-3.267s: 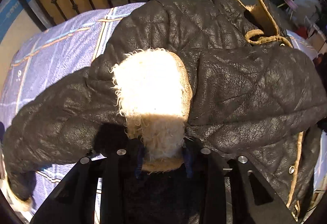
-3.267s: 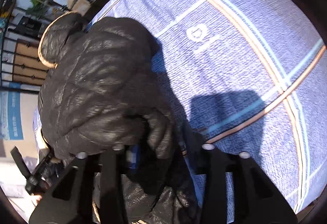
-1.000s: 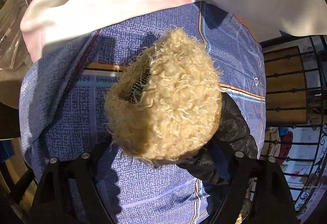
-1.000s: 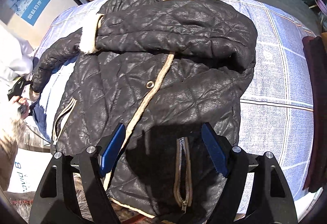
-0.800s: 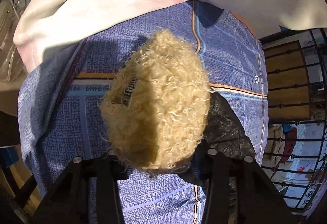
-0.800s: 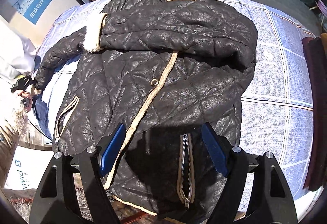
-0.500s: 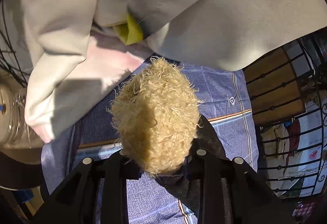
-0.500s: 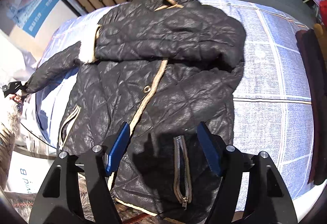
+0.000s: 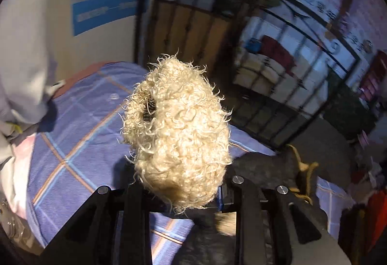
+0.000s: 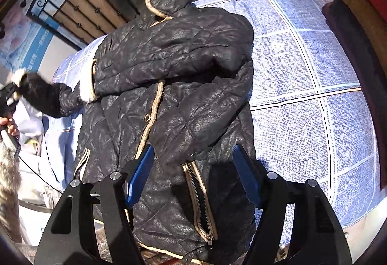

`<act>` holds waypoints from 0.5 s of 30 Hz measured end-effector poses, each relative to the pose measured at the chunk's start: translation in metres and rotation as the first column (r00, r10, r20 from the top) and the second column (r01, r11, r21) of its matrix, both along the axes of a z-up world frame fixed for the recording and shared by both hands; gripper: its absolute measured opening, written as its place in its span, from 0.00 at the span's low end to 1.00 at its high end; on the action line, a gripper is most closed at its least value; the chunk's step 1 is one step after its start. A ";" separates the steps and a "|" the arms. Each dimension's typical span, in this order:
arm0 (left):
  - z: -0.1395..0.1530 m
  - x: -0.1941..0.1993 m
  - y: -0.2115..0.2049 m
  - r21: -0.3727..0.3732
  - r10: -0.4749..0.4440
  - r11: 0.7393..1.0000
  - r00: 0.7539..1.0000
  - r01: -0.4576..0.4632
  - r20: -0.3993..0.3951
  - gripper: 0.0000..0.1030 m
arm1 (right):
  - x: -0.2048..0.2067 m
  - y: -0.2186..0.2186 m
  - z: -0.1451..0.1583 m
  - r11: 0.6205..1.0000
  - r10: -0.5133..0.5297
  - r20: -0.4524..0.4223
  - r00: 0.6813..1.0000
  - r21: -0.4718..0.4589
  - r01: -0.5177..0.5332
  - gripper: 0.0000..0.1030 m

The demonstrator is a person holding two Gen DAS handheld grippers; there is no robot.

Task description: Fold large clothes

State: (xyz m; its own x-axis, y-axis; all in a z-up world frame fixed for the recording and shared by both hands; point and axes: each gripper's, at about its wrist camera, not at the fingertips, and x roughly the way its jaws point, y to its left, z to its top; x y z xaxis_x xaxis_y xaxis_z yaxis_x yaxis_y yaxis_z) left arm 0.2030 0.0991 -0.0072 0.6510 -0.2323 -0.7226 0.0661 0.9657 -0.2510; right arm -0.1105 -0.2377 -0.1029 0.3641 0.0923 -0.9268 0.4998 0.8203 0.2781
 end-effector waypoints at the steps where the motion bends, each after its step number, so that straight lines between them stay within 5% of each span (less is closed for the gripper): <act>1: 0.002 -0.008 -0.031 -0.006 -0.078 0.997 0.997 0.078 0.010 0.26 | -0.001 -0.001 0.001 1.000 -0.003 0.002 1.000 -0.007 0.003 0.66; 8: -0.045 -0.058 -0.200 0.006 -0.375 0.927 0.926 0.376 -0.047 0.26 | -0.016 -0.013 0.005 0.999 -0.044 0.012 0.999 -0.009 0.044 0.66; 15: -0.112 -0.084 -0.283 0.131 -0.556 0.807 0.816 0.575 -0.158 0.30 | -0.037 -0.030 0.001 0.994 -0.112 -0.010 0.994 -0.014 0.112 0.66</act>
